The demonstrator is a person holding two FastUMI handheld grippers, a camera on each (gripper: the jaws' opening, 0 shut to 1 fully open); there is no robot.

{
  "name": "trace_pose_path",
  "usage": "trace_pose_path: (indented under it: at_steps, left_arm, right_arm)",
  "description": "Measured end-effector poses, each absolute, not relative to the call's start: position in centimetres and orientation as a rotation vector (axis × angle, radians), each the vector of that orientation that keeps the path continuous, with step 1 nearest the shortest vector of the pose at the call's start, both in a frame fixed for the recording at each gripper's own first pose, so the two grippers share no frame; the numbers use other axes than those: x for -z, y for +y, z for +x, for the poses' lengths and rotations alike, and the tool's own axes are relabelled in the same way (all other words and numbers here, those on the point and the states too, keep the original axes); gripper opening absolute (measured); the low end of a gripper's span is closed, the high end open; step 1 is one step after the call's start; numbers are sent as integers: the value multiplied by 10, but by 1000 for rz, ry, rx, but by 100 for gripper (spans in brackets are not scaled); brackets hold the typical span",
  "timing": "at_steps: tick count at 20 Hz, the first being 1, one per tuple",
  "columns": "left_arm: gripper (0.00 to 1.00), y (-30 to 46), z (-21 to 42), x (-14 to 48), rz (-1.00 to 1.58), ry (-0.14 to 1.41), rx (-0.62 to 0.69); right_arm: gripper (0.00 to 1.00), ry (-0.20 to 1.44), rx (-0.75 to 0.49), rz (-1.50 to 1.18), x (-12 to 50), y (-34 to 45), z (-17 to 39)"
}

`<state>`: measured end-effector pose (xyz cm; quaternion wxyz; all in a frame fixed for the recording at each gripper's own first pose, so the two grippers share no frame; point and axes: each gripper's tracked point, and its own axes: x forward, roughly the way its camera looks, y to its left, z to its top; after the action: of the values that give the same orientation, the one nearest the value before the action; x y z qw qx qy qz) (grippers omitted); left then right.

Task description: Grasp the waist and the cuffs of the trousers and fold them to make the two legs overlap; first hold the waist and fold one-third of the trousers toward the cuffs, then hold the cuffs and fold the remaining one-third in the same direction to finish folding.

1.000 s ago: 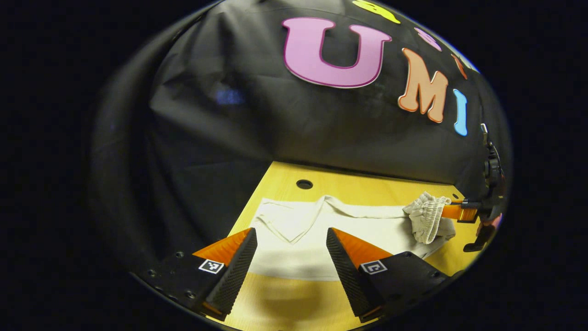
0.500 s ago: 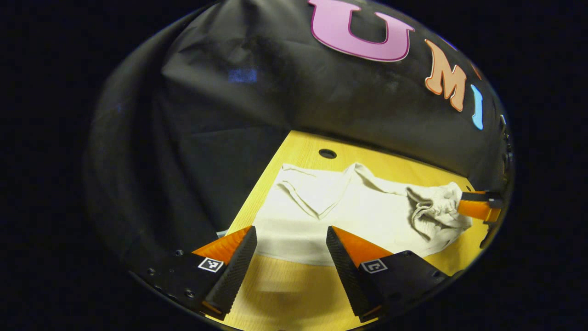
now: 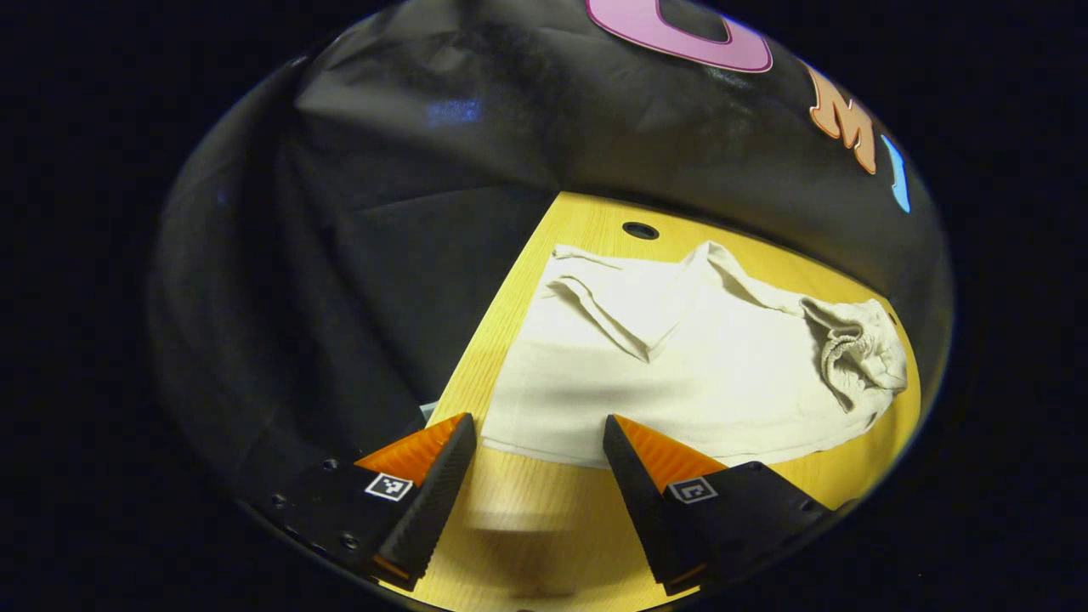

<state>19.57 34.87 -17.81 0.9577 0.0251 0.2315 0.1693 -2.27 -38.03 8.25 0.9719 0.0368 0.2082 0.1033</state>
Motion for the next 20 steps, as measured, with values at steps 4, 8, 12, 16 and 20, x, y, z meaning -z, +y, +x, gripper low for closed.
trace_pose_path:
  at_steps: [4,8,12,16,20]
  left_arm:
    - [93,349,200,182,95,488,-339]
    - [82,346,198,179,86,476,-321]
    - [53,338,202,179,94,482,-288]
    - [23,327,206,179,74,482,-276]
    - [0,322,207,175,27,463,-302]
  right_arm:
    - [97,437,-156,109,-91,-402,-50]
    - [96,420,-102,143,-100,-419,-62]
    - [96,401,-74,164,-106,-431,-69]
    - [97,391,-78,145,-109,-432,-78]
    - [97,385,-89,122,-112,-433,-81]
